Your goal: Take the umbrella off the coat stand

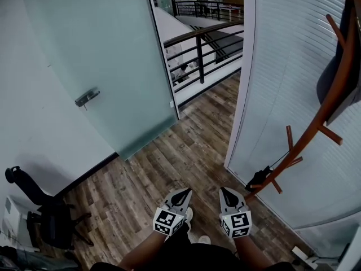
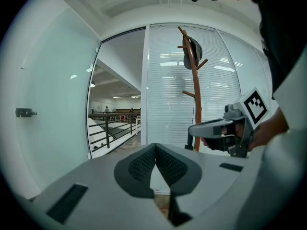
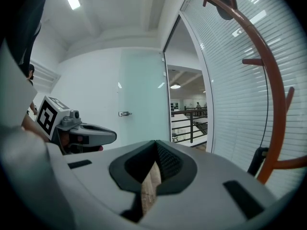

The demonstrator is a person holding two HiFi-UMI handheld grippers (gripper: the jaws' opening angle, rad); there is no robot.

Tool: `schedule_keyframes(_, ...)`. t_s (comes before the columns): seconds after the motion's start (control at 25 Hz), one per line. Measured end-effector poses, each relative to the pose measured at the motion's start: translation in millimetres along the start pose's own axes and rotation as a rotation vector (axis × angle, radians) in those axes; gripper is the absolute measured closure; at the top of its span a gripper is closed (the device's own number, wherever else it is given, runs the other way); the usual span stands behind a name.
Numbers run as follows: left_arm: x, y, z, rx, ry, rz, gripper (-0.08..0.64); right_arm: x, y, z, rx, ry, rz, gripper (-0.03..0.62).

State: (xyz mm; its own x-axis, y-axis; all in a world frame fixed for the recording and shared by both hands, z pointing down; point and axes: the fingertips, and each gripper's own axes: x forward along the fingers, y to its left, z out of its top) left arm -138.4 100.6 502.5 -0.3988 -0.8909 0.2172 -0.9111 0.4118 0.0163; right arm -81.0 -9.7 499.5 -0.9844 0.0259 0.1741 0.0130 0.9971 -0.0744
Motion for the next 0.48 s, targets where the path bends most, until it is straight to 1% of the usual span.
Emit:
schedule_keyframes(0.08,13,3,1,-0.003,-0.001,-0.032,0.548,5,-4,5,-0.026,-0.003,-0.016,0.586)
schedule_keyframes(0.2,40,2,6,0.003,-0.007,-0.109,0.548,11,-14,12,-0.089,-0.008,-0.049,0.586)
schedule_keyframes(0.28,61,1,8,0.004,-0.005,-0.164,0.548,16,-25,17,-0.088,-0.018,-0.085,0.586)
schedule_keyframes(0.48,115,9,8,0.033,0.028,-0.282,0.548,33,-64,25,-0.054,-0.026,-0.217,0.586)
